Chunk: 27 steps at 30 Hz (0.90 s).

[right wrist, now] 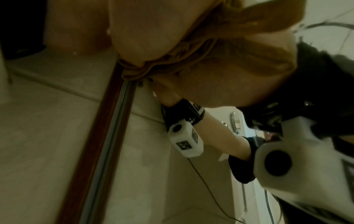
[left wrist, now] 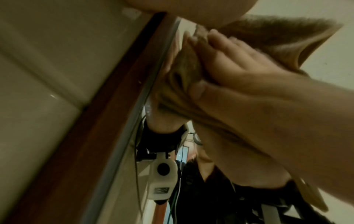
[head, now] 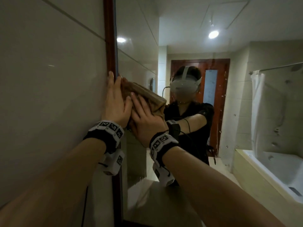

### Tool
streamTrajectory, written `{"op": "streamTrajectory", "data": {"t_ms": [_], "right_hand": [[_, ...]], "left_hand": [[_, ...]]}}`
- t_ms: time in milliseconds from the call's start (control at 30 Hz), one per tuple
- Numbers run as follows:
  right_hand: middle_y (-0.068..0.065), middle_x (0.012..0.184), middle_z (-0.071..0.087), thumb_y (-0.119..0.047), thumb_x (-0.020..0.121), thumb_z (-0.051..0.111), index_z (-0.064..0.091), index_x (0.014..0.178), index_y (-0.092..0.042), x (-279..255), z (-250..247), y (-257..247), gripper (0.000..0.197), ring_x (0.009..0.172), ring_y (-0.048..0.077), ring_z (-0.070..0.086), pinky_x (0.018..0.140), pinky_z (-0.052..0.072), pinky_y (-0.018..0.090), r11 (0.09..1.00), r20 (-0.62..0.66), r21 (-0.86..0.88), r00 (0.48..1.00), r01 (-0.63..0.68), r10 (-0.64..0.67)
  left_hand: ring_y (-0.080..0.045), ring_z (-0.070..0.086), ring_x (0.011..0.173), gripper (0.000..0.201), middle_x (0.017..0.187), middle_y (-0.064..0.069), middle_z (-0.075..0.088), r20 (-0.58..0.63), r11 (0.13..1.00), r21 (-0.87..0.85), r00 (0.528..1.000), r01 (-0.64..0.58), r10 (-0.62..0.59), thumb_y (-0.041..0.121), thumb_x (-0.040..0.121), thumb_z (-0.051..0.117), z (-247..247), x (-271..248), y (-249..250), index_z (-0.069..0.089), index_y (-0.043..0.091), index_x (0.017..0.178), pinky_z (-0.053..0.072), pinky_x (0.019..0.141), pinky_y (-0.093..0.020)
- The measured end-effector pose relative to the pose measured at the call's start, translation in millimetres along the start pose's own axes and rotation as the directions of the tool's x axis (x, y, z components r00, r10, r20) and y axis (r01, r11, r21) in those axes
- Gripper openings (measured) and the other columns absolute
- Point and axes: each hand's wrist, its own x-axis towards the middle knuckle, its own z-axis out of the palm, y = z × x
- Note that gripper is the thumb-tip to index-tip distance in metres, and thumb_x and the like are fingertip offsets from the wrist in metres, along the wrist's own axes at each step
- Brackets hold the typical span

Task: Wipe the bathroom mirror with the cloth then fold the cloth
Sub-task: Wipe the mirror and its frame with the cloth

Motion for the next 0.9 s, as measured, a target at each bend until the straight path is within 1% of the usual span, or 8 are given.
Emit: {"op": "streamTrajectory", "data": {"t_ms": [67, 167, 300, 433, 500, 600, 700, 900], "right_hand": [[0.006, 0.161, 0.019, -0.042, 0.094, 0.047, 0.035, 0.150, -0.017, -4.3, 0.9, -1.6, 0.063, 0.148, 0.021, 0.020, 0.076, 0.050, 0.028, 1.000, -0.004, 0.012, 1.000, 0.025, -0.025], [0.005, 0.162, 0.011, -0.043, 0.095, 0.043, 0.028, 0.152, -0.017, 0.9, -5.5, 7.3, 0.065, 0.149, 0.021, 0.013, 0.076, 0.050, 0.031, 0.996, 0.047, 0.020, 0.995, 0.087, -0.088], [-0.002, 0.161, -0.017, -0.051, 0.098, 0.032, -0.005, 0.154, -0.031, 23.2, -28.6, 33.1, 0.070, 0.149, 0.019, -0.007, 0.098, 0.043, 0.046, 1.000, 0.135, 0.004, 0.991, 0.025, -0.026], [0.002, 0.162, -0.014, -0.055, 0.097, 0.027, -0.004, 0.155, -0.031, 38.6, -47.4, 54.7, 0.070, 0.149, 0.023, -0.008, 0.113, 0.029, 0.054, 0.990, 0.048, -0.088, 0.993, -0.108, 0.112], [0.003, 0.162, -0.012, -0.055, 0.097, 0.027, -0.002, 0.155, -0.030, 37.9, -47.3, 55.7, 0.070, 0.150, 0.024, -0.006, 0.110, 0.034, 0.050, 0.989, 0.026, -0.092, 0.992, -0.120, 0.123], [0.002, 0.162, -0.014, -0.053, 0.098, 0.027, -0.004, 0.155, -0.029, 34.3, -46.8, 49.5, 0.070, 0.149, 0.023, -0.007, 0.094, 0.046, 0.040, 0.987, 0.031, -0.055, 0.987, -0.153, 0.155], [0.001, 0.161, -0.017, -0.052, 0.098, 0.029, -0.006, 0.155, -0.030, 18.4, -43.6, 45.1, 0.070, 0.149, 0.022, -0.010, 0.095, 0.046, 0.041, 0.991, 0.074, -0.035, 0.988, -0.130, 0.133], [0.001, 0.162, -0.015, -0.054, 0.096, 0.034, -0.006, 0.154, -0.032, -11.6, -38.5, 60.6, 0.074, 0.149, 0.022, -0.007, 0.103, 0.041, 0.046, 0.993, 0.188, -0.088, 0.980, 0.080, -0.062]], "left_hand": [[-0.013, -0.006, 0.149, 0.067, 0.163, -0.002, -0.012, 0.020, 1.000, 0.000, 1.000, -0.014, 0.014, 0.033, 0.098, 0.038, -2.1, -1.4, 0.2, 0.008, 0.012, 0.155, 0.005, 0.121, -0.029], [-0.017, -0.006, 0.150, 0.066, 0.162, -0.006, -0.011, 0.030, 1.000, 0.005, 0.999, -0.020, 0.019, 0.028, 0.098, 0.038, -2.3, -2.1, -0.6, 0.009, 0.010, 0.154, 0.005, 0.122, -0.032], [-0.021, -0.005, 0.150, 0.066, 0.162, -0.011, -0.009, 0.038, 0.998, 0.039, 0.999, -0.040, 0.038, 0.027, 0.097, 0.038, -0.3, -1.2, -1.8, 0.012, 0.004, 0.153, 0.007, 0.122, -0.037], [-0.022, -0.004, 0.150, 0.064, 0.162, -0.013, -0.008, 0.017, 0.996, 0.073, 0.999, -0.053, 0.052, 0.027, 0.097, 0.037, -0.5, -2.6, -0.2, 0.015, 0.002, 0.152, 0.006, 0.121, -0.032], [-0.021, -0.004, 0.150, 0.064, 0.162, -0.012, -0.008, 0.017, 0.997, 0.066, 0.999, -0.049, 0.048, 0.027, 0.097, 0.037, -1.0, -2.1, 0.1, 0.015, 0.003, 0.153, 0.005, 0.120, -0.028], [-0.022, -0.004, 0.150, 0.064, 0.162, -0.012, -0.009, 0.024, 0.996, 0.078, 0.999, -0.045, 0.044, 0.027, 0.097, 0.038, -1.0, -1.2, -0.2, 0.016, 0.003, 0.152, 0.006, 0.120, -0.030], [-0.022, -0.005, 0.150, 0.064, 0.162, -0.010, -0.010, 0.019, 0.993, 0.105, 0.999, -0.045, 0.043, 0.026, 0.097, 0.040, 0.9, -1.3, 1.0, 0.016, 0.004, 0.152, 0.007, 0.120, -0.033], [-0.019, 0.001, 0.150, 0.069, 0.163, -0.007, -0.006, -0.038, 0.993, 0.117, 0.999, 0.014, -0.009, 0.026, 0.095, 0.046, 2.2, -2.2, 7.6, 0.013, 0.008, 0.153, 0.009, 0.118, -0.027]]}}
